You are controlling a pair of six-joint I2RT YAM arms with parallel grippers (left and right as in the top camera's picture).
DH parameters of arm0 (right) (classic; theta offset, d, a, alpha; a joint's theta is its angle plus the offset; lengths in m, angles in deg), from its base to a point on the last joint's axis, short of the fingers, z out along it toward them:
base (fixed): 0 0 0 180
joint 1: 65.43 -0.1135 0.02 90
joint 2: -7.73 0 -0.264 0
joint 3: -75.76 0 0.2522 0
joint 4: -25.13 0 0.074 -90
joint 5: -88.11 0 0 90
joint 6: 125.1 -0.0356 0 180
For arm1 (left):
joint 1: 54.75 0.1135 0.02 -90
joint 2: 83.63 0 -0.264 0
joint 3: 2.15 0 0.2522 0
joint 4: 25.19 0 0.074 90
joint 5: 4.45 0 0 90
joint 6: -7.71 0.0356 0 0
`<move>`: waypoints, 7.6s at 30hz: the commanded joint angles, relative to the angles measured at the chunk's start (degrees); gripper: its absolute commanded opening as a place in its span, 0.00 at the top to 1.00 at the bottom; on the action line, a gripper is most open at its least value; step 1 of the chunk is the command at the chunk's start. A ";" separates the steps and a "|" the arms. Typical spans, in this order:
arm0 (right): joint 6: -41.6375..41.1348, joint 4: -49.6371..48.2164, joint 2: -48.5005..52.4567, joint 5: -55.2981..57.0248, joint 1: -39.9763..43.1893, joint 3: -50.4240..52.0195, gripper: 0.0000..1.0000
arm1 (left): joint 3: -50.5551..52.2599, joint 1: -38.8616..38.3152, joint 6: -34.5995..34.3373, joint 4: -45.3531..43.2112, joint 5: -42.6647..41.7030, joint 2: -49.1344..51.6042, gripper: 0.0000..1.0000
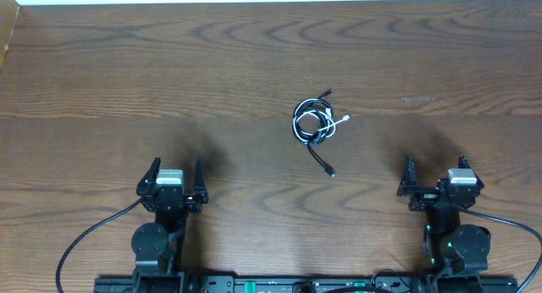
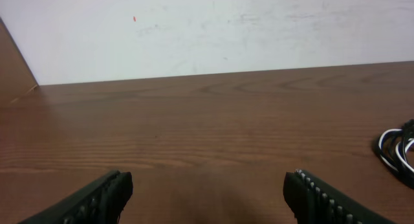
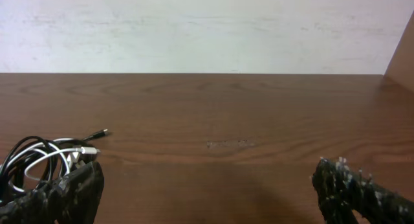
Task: Untangle cables
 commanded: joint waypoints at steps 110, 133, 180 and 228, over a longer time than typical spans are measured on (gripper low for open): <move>-2.27 31.85 48.13 -1.68 0.31 -39.19 0.01 | -39.36 0.22 -13.79 34.36 -13.42 50.77 0.19; 0.46 37.79 57.96 -10.32 0.28 -49.99 0.01 | -51.71 0.22 -13.84 41.24 -17.62 58.60 0.19; 0.48 36.00 57.96 -12.31 0.28 -49.99 0.01 | -71.73 -27.26 -10.84 15.61 -11.17 113.52 0.48; -10.67 20.39 75.73 -26.29 -9.05 -49.96 0.99 | -71.73 -26.99 -28.96 23.30 -39.34 84.94 0.92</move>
